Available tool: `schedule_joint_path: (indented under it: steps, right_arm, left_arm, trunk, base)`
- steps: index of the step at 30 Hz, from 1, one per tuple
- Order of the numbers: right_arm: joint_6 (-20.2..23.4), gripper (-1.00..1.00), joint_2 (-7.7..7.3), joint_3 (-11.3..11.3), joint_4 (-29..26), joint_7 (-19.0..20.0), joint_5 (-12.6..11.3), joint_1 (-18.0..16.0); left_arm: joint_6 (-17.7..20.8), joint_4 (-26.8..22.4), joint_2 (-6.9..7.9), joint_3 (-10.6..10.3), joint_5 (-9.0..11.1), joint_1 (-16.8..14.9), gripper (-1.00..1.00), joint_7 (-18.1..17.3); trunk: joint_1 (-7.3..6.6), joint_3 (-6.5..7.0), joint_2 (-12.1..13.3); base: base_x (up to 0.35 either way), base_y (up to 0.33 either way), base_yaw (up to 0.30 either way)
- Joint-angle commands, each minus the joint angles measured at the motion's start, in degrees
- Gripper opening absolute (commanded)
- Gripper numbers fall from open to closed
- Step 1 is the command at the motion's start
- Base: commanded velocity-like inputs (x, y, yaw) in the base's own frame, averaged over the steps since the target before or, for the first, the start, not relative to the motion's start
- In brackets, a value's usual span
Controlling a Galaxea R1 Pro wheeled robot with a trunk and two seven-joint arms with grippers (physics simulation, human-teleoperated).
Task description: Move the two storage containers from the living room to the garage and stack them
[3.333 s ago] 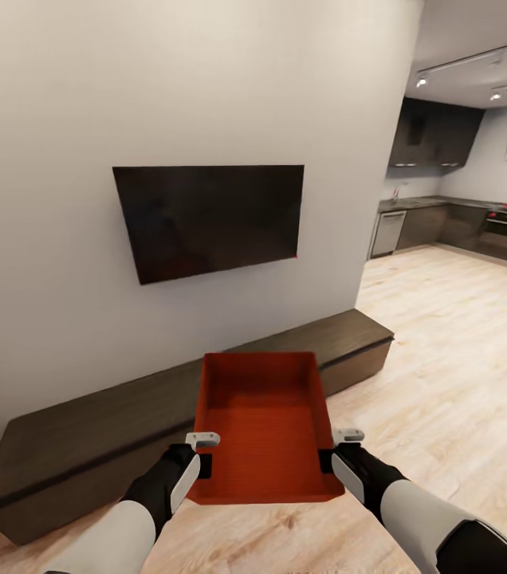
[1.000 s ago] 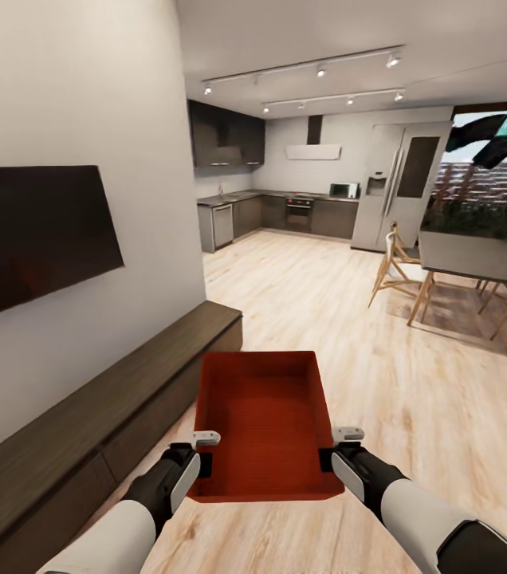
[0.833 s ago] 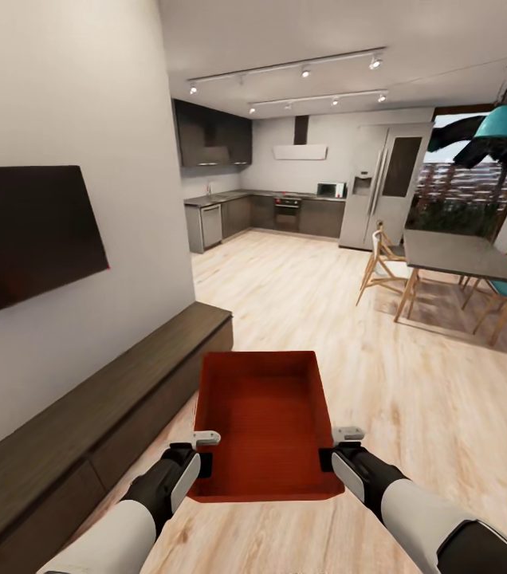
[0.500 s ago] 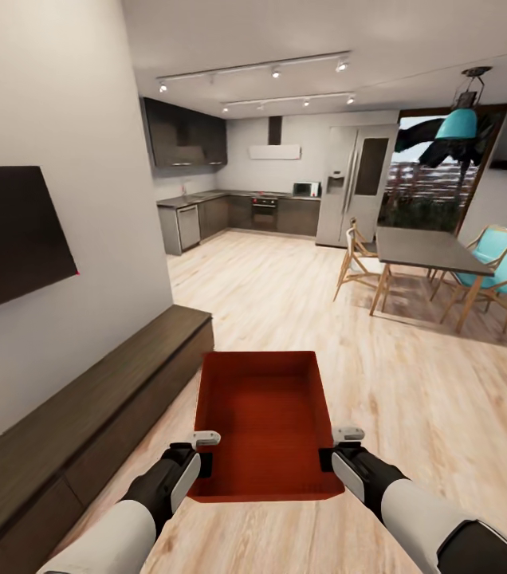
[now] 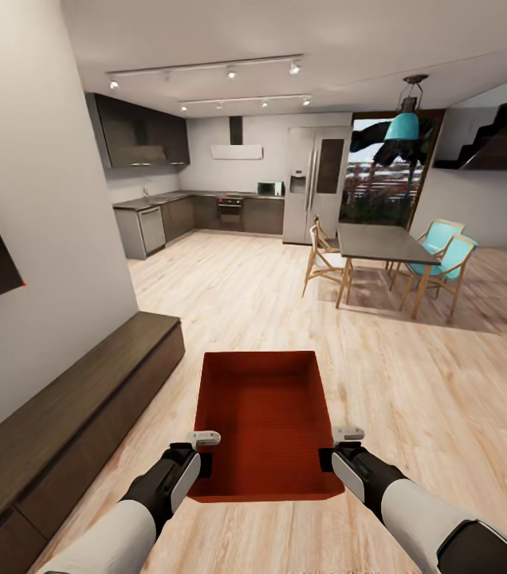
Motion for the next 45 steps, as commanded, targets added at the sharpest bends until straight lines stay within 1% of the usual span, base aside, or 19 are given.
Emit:
schedule_joint_path:
  steps: [1,45]
  right_arm:
    - [0.0,-1.0,-0.03,1.5,-0.4,-0.3,-0.9,-0.1]
    - [0.0,-1.0,-0.03,1.5,-0.4,-0.3,-0.9,-0.1]
  left_arm:
    - [0.6,2.1,0.2,-0.7,-0.2,0.0,-1.0,0.8]
    - [0.7,2.1,0.2,-0.7,-0.2,0.0,-1.0,0.8]
  trunk:
    - [0.04,-0.12,-0.1]
    - [0.04,-0.12,-0.1]
  base:
    - [0.0,0.0,-0.286]
    - [0.0,0.0,-0.286]
